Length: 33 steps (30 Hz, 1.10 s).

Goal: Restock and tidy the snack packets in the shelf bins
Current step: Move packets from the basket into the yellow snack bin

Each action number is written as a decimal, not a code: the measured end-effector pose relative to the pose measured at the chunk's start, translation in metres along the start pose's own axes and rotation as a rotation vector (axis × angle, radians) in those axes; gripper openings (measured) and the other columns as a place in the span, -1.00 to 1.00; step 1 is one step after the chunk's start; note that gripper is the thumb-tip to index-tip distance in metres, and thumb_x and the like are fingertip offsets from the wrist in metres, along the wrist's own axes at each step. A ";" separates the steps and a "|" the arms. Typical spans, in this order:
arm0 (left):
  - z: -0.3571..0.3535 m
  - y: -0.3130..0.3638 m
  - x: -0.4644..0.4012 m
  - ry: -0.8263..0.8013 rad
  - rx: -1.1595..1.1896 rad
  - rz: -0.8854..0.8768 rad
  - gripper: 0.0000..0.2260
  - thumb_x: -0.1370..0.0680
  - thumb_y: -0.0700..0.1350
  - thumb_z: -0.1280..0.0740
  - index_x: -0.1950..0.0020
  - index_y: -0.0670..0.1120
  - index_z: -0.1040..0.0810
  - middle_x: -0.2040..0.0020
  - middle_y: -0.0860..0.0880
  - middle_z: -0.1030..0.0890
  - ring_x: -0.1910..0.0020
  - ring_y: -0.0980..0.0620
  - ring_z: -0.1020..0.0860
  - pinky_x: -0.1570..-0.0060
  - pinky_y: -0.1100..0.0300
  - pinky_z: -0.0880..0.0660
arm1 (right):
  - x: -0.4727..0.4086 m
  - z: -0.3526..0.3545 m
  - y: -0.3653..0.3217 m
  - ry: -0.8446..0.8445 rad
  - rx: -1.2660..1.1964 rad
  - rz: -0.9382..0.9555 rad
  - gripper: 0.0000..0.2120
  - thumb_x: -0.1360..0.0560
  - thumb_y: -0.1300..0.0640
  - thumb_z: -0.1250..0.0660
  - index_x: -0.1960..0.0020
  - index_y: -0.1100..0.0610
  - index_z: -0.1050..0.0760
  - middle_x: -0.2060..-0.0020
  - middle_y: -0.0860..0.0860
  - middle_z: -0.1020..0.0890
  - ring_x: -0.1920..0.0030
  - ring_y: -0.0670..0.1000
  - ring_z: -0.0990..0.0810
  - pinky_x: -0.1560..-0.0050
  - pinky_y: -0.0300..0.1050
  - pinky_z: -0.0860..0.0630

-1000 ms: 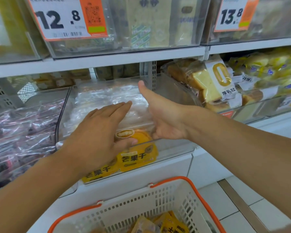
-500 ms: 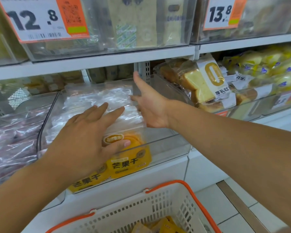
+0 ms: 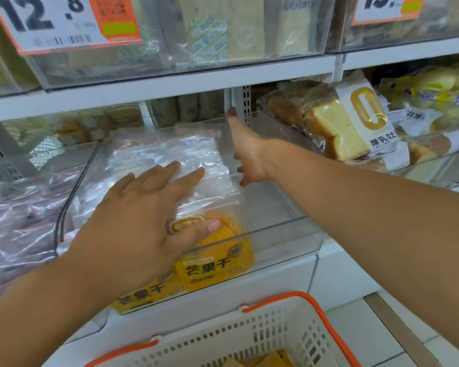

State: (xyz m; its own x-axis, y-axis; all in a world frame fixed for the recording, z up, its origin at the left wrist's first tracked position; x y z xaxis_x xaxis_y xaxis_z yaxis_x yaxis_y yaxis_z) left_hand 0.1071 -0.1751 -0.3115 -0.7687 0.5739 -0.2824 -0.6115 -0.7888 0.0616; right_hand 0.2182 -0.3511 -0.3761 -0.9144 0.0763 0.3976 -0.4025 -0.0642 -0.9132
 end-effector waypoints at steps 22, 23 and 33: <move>0.056 0.095 0.099 0.626 0.071 -0.691 -0.81 -0.54 -0.08 -0.39 0.08 -0.20 -0.68 0.11 -0.15 -0.65 0.17 -0.20 -0.60 0.16 -0.12 -0.48 | 0.204 0.038 -0.046 0.694 0.883 1.148 -0.44 -0.67 -0.05 -0.12 0.40 0.25 -0.42 0.51 0.11 -0.49 0.46 0.11 -0.45 0.31 0.05 -0.43; 0.031 0.106 0.109 0.485 0.101 -0.769 -0.82 -0.56 -0.07 -0.36 0.13 -0.16 -0.66 0.19 -0.11 -0.63 0.24 -0.17 -0.57 0.22 -0.05 -0.48 | 0.229 0.022 -0.025 0.588 0.873 1.261 -0.49 -0.68 0.01 -0.13 0.39 0.23 -0.38 0.51 0.08 -0.42 0.46 0.10 -0.38 0.35 -0.01 -0.33; -0.361 -0.038 0.262 -0.945 0.125 0.320 -0.29 -0.33 0.35 -0.39 -0.40 0.09 -0.39 -0.18 0.06 -0.57 -0.06 0.02 -0.58 -0.08 0.01 -0.58 | 0.124 -0.074 0.414 -0.546 1.349 -0.195 0.00 -0.39 -0.29 -0.49 -0.62 0.03 -0.06 -0.58 0.04 -0.19 -0.52 0.14 -0.26 -0.46 0.12 -0.33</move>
State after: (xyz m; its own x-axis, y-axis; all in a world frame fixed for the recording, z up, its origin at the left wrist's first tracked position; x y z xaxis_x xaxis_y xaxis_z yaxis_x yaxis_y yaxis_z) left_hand -0.0033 -0.0741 -0.7334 -0.7005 0.3208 0.6374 -0.3236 -0.9389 0.1169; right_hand -0.0588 -0.2943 -0.7117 -0.6216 -0.1654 0.7657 0.0266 -0.9813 -0.1904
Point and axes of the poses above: each hand's wrist, its own x-axis away from the middle knuckle, its own z-axis out of the back of the hand, y = z × x, the point moved 10 cm from there along -x, towards the middle knuckle
